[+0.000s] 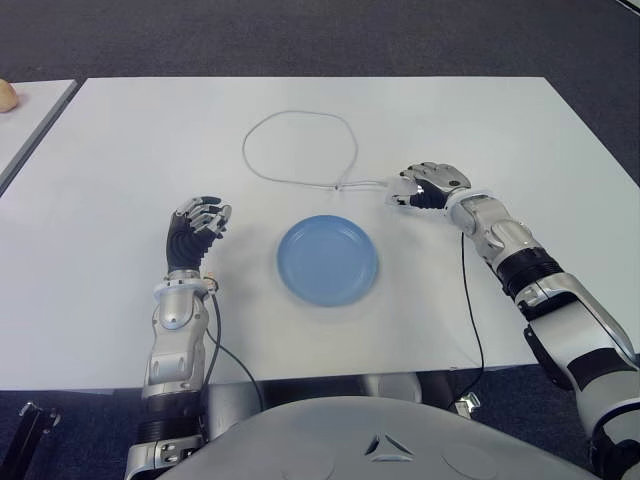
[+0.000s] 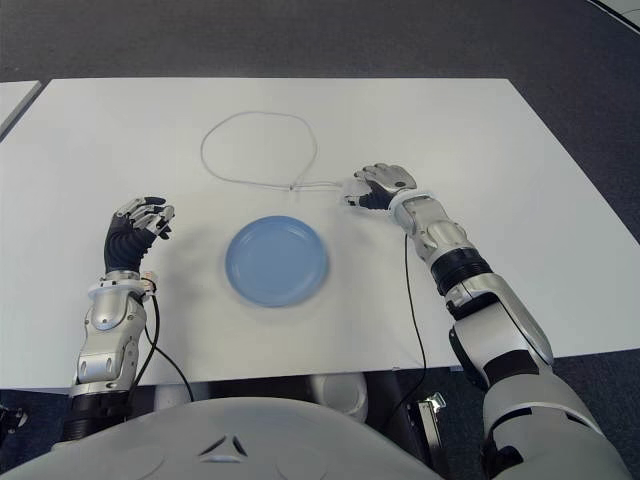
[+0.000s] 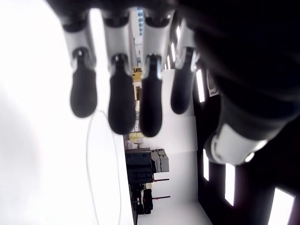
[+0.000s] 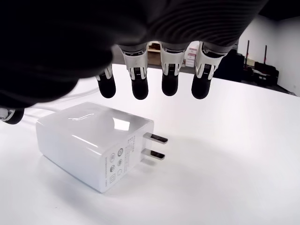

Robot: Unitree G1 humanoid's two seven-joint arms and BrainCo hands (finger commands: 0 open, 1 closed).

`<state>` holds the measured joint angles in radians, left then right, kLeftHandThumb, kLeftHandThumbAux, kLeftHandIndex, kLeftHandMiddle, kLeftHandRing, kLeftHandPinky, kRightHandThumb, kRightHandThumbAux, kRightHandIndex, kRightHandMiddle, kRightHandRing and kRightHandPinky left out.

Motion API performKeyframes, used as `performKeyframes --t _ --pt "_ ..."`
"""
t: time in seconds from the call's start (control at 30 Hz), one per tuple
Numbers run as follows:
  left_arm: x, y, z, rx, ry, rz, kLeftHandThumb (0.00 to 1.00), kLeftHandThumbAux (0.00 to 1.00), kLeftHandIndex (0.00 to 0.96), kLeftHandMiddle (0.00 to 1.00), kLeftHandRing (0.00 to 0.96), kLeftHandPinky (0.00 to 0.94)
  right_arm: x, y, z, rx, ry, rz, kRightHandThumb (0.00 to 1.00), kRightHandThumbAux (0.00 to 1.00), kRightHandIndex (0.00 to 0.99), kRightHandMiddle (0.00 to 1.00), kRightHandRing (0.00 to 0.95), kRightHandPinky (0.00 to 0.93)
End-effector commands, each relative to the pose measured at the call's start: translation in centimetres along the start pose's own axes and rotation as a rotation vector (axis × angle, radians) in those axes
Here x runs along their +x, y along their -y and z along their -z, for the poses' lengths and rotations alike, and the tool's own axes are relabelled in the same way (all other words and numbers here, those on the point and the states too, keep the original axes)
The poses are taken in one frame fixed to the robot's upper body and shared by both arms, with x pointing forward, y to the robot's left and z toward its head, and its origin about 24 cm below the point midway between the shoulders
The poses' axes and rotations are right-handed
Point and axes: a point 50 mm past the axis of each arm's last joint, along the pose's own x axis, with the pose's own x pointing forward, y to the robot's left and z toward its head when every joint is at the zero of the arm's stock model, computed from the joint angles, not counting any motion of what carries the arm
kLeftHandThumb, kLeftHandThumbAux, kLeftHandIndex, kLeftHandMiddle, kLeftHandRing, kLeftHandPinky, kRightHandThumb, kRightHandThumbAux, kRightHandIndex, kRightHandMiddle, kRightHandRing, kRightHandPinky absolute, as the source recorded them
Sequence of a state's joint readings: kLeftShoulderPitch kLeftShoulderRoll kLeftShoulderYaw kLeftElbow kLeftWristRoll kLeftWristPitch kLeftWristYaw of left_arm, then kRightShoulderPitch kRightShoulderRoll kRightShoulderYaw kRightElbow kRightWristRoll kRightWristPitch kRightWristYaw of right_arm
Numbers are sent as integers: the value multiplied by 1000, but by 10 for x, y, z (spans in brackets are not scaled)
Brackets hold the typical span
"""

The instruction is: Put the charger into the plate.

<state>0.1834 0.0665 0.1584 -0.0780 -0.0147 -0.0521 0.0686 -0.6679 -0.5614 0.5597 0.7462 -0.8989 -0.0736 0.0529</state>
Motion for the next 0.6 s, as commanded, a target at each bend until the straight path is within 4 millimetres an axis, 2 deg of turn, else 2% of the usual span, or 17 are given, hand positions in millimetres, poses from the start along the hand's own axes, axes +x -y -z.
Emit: performKeyframes --t 0.03,0.6 --pt "-4 -2 4 -14 -20 2 834 678 399 518 633 612 4 3 -2 21 -1 -5 525 115 0 0 0 0" --pt "-6 -6 3 -3 -14 -5 835 676 407 514 631 614 11 -15 -4 2 -16 -118 556 110 0 0 0 0"
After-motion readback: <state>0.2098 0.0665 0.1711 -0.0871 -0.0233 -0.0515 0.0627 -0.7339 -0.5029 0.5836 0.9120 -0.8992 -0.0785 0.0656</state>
